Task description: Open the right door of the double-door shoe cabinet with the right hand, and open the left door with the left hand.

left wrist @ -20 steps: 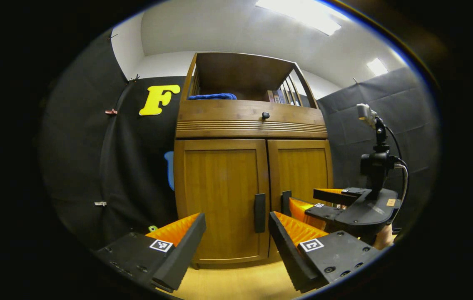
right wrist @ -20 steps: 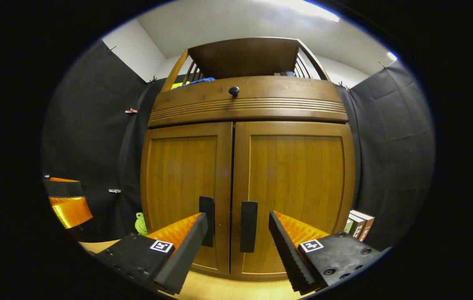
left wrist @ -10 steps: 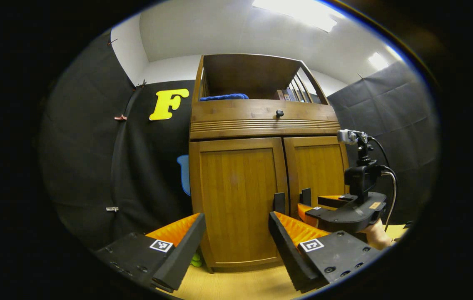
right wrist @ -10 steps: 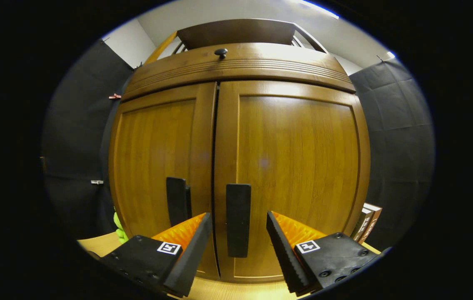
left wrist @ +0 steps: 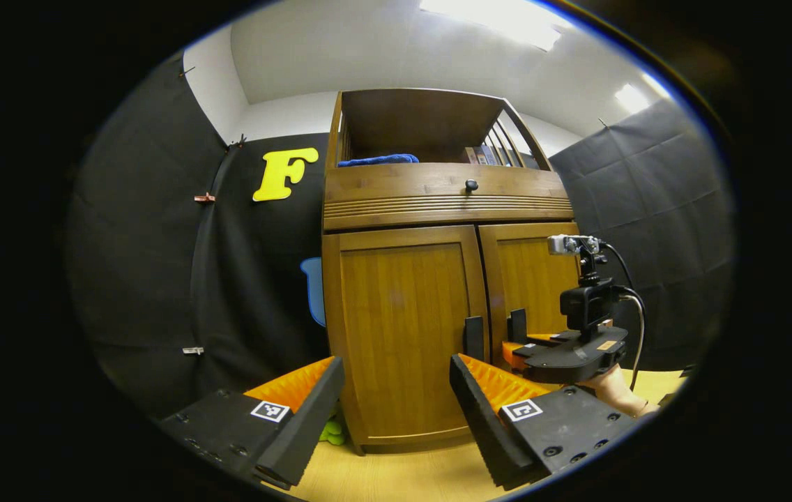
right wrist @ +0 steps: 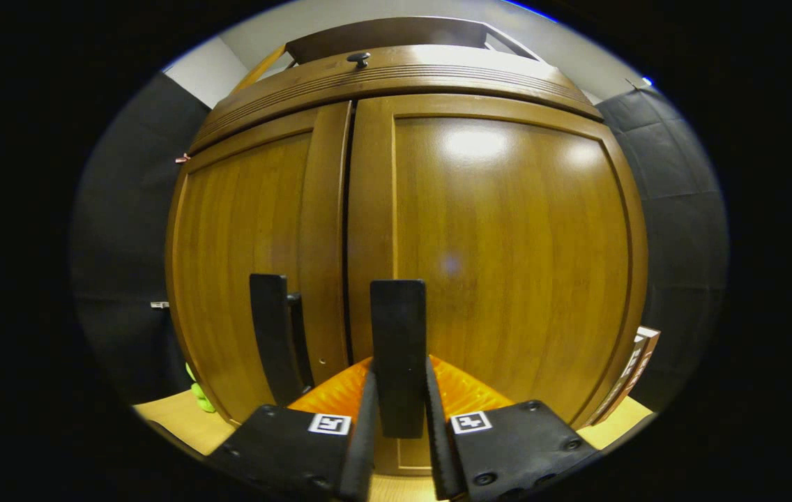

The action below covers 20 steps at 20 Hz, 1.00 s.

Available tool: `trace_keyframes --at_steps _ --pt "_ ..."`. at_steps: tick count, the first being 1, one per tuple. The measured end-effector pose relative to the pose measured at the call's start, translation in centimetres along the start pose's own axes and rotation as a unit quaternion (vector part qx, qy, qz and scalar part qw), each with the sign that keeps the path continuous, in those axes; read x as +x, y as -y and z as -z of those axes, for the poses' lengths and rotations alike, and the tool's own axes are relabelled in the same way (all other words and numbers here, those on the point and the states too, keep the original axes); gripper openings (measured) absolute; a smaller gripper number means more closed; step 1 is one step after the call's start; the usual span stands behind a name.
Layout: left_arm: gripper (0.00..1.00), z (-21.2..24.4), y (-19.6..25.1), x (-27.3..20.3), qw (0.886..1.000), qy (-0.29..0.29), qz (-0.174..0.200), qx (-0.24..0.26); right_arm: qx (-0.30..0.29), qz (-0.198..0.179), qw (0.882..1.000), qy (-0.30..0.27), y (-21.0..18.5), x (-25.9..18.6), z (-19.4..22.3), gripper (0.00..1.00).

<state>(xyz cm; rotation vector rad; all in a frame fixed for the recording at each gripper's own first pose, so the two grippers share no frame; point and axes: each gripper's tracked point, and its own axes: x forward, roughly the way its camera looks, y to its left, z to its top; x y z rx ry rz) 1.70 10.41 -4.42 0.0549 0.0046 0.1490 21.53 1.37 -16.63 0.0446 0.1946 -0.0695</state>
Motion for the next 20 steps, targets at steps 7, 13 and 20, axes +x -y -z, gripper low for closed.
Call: trace_keyframes --at_steps 7,13,20 --pt "0.96 0.2 -0.6 -0.8 1.000 -0.005 -0.013 -0.001 -0.008 -0.003 1.000 -0.004 0.0 0.4 0.2 0.17" --pt "0.95 -0.4 -0.8 -2.2 1.000 0.001 -0.019 -0.012 -0.001 -0.023 1.000 -0.008 0.0 -1.6 0.2 0.17" --pt "0.95 -0.3 0.2 -3.3 1.000 -0.013 -0.013 -0.016 -0.003 -0.037 0.999 -0.015 0.4 -4.5 -0.1 0.17"
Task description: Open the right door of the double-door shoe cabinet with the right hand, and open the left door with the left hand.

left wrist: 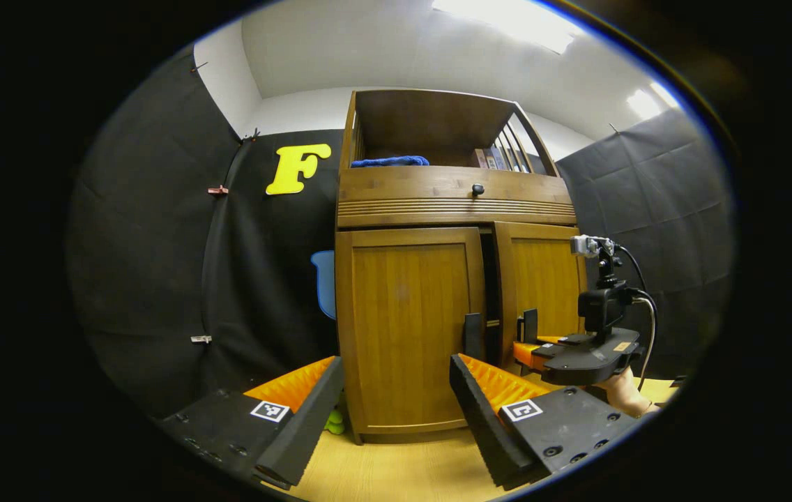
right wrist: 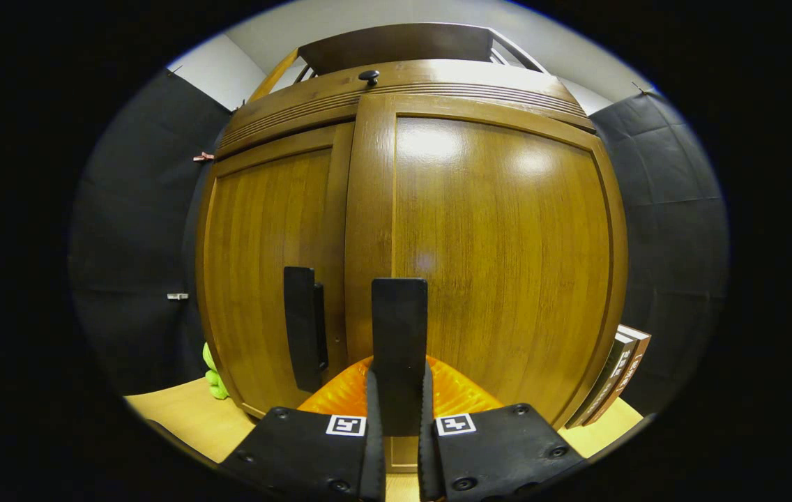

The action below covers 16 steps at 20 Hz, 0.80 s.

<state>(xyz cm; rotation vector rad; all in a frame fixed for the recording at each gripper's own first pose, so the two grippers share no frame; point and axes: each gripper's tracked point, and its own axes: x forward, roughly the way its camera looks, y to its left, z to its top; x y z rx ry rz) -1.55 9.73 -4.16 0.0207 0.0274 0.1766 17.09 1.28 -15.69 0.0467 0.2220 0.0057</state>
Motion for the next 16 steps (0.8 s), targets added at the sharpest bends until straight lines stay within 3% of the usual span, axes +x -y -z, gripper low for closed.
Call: trace_keyframes --at_steps 2,3,6,8,9,10,11,16 --pt "0.95 -0.1 0.4 -0.4 1.000 -0.001 0.004 0.000 -0.003 -0.003 1.000 -0.001 0.1 -0.9 -0.1 0.22" --pt "0.95 -0.1 0.7 -0.6 1.000 -0.003 0.006 0.000 -0.004 -0.004 1.000 -0.001 0.3 -1.4 -0.1 0.17" --pt "0.95 0.0 1.4 -1.2 1.000 -0.007 0.010 -0.002 -0.004 -0.011 1.000 0.000 0.6 -3.0 -0.2 0.22" --pt "0.95 -0.1 1.9 -1.6 1.000 -0.006 0.016 -0.005 -0.005 -0.013 1.000 0.000 1.0 -4.1 -0.4 0.22" --pt "0.94 -0.2 2.3 -1.8 1.000 -0.005 0.020 -0.006 -0.006 -0.014 1.000 0.001 1.1 -4.8 -0.4 0.17" --pt "0.95 -0.2 2.7 -2.0 1.000 -0.005 0.024 -0.007 -0.007 -0.014 1.000 0.001 1.3 -5.3 -0.4 0.22" --pt "0.95 -0.3 3.0 -2.2 1.000 -0.005 0.028 -0.007 -0.007 -0.014 1.000 0.002 1.5 -5.8 -0.5 0.17" --pt "0.95 -0.5 4.9 -3.0 0.999 -0.005 0.045 -0.006 -0.010 -0.013 1.000 0.003 2.6 -8.3 -0.8 0.17"
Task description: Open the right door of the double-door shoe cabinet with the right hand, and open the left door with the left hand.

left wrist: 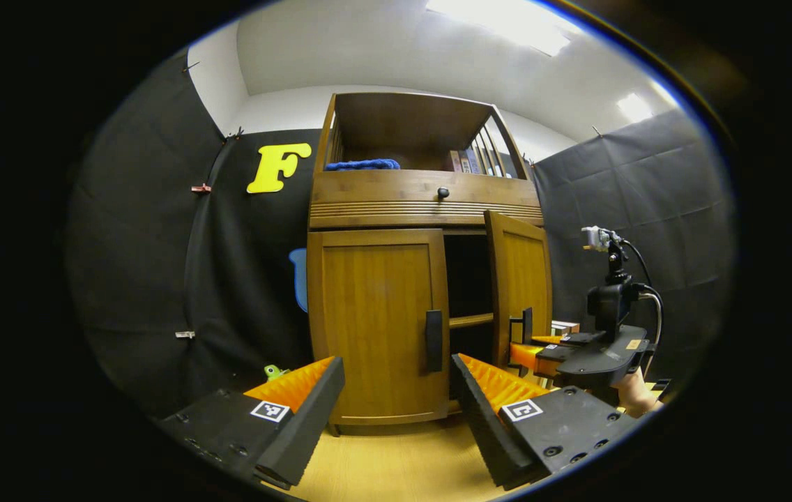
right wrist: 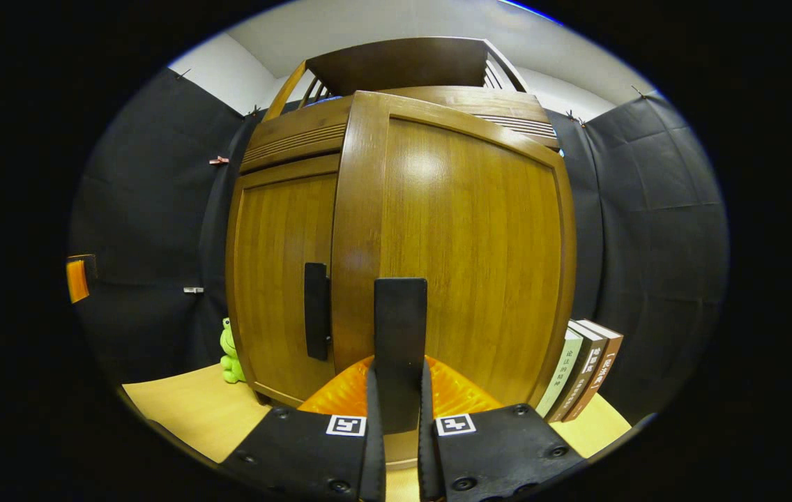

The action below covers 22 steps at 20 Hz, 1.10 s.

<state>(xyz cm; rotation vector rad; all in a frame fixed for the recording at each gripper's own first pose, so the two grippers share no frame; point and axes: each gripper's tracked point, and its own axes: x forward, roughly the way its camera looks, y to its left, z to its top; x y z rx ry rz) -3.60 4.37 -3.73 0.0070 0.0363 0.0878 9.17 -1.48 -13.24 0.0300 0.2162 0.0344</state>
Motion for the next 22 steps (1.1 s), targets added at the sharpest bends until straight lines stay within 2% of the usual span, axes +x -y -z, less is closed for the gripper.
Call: trace_keyframes --at_steps 9,10,15,16,17,18,19,22 --pt "0.94 -0.7 3.2 -0.5 1.000 0.012 0.025 -0.003 -0.015 0.017 1.000 -0.004 2.8 -4.3 -0.3 0.17" --pt "0.95 -0.8 3.5 -0.7 1.000 0.015 0.027 -0.002 -0.017 0.019 1.000 -0.004 3.2 -4.8 -0.3 0.21" --pt "0.94 -1.2 6.0 -0.9 0.999 0.023 0.047 -0.003 -0.021 0.033 0.999 -0.003 5.2 -6.9 -0.5 0.22" --pt "0.95 -1.2 6.3 -1.0 0.998 0.022 0.050 -0.002 -0.022 0.036 0.999 -0.002 5.6 -7.4 -0.6 0.21" --pt "0.94 -1.2 6.7 -1.0 0.998 0.022 0.053 -0.002 -0.022 0.040 0.999 -0.002 6.1 -7.7 -0.6 0.17" --pt "0.94 -1.2 7.0 -1.0 0.998 0.022 0.055 -0.001 -0.022 0.043 0.999 -0.001 6.5 -8.0 -0.6 0.21" --pt "0.94 -1.2 7.2 -0.9 0.998 0.022 0.057 -0.001 -0.021 0.046 0.999 -0.001 6.8 -8.4 -0.7 0.17" --pt "0.95 -0.8 8.0 -0.9 0.998 0.017 0.062 -0.003 -0.027 0.064 0.998 0.000 8.3 -9.4 -0.8 0.16"
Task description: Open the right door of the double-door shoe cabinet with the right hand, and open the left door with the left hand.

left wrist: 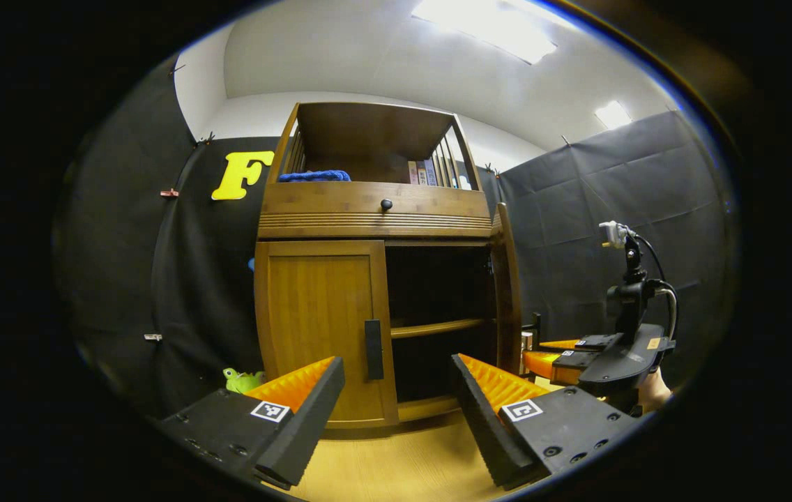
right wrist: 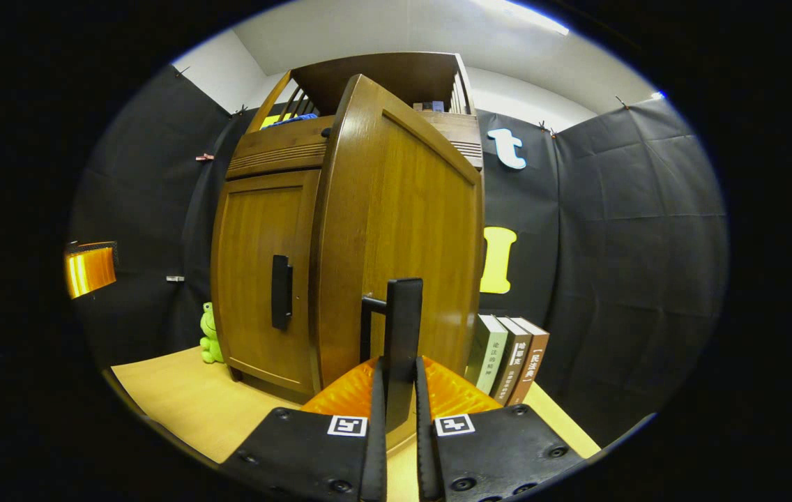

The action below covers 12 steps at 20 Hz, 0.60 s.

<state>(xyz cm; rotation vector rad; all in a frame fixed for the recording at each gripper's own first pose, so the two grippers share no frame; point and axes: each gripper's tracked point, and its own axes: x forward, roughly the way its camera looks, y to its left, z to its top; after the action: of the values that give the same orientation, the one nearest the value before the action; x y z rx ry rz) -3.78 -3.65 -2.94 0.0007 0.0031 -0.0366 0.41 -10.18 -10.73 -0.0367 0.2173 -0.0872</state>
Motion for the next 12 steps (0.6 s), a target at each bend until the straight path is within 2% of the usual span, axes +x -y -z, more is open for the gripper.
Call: trace_keyframes --at_steps 3,4,5,6,8,9,11,12 --pt "0.94 0.0 0.9 0.3 1.000 -0.006 0.008 0.001 -0.011 0.024 1.000 0.003 2.0 -0.8 0.0 0.20" --pt "0.95 0.3 1.2 0.4 1.000 -0.008 0.010 0.001 -0.015 0.033 0.999 0.003 2.8 -1.0 0.0 0.20" --pt "0.94 0.4 1.4 0.5 1.000 -0.008 0.012 0.001 -0.021 0.044 0.999 0.002 3.6 -1.3 0.0 0.15" --pt "0.94 0.5 1.5 0.6 1.000 -0.009 0.014 0.001 -0.027 0.056 0.998 0.001 4.4 -1.5 0.1 0.20" --pt "0.95 0.9 1.8 1.0 1.000 -0.010 0.015 0.001 -0.034 0.076 0.996 0.002 6.0 -2.0 0.0 0.19" --pt "0.95 1.1 1.8 1.4 1.000 -0.012 0.015 0.000 -0.036 0.086 0.996 0.005 7.0 -2.3 -0.1 0.24" --pt "0.95 1.6 1.9 2.4 1.000 -0.018 0.012 -0.003 -0.017 0.084 0.996 0.001 8.0 -2.5 0.0 0.05" --pt "0.95 2.1 1.8 2.8 1.000 -0.021 0.010 -0.005 -0.009 0.083 0.996 -0.002 8.3 -2.6 0.2 0.10"
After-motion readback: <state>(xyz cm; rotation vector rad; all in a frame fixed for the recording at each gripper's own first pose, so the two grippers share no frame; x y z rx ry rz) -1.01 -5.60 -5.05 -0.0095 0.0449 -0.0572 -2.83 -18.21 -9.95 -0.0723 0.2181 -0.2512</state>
